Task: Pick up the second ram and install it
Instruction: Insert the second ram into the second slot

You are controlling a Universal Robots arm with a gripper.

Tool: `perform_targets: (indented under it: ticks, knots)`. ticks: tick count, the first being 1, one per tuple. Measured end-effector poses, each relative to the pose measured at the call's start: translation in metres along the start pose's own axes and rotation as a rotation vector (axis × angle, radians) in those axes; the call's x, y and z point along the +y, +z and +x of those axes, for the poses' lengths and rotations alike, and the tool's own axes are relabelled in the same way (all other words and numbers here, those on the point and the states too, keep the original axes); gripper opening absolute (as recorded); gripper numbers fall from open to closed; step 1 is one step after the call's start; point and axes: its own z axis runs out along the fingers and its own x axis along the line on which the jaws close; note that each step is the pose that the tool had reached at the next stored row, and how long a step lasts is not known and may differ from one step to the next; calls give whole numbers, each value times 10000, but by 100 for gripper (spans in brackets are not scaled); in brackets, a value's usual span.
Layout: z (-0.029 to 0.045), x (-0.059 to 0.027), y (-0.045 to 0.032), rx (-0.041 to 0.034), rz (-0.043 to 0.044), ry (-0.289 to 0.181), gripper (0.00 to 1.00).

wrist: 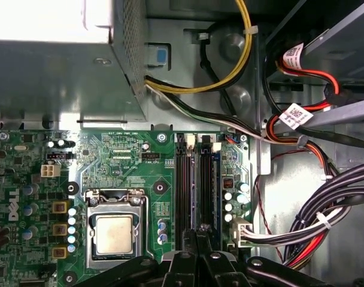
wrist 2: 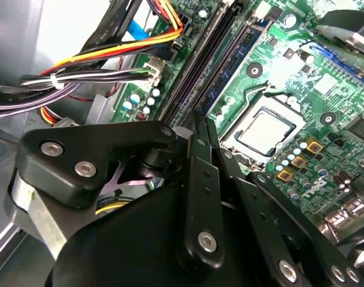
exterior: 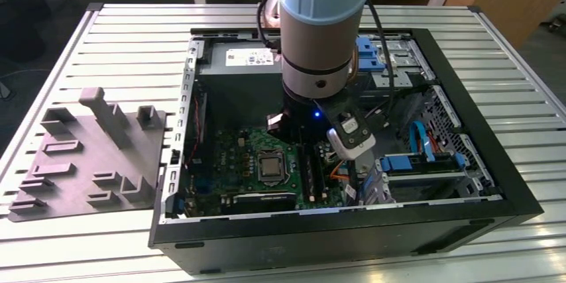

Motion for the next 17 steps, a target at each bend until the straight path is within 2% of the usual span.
perform_targets:
  ticks: [6, 17]
  knots:
    - [-3, -4, -2, -6, 44, 110, 11]
    - [-7, -25, -3, -9, 49, 154, 11]
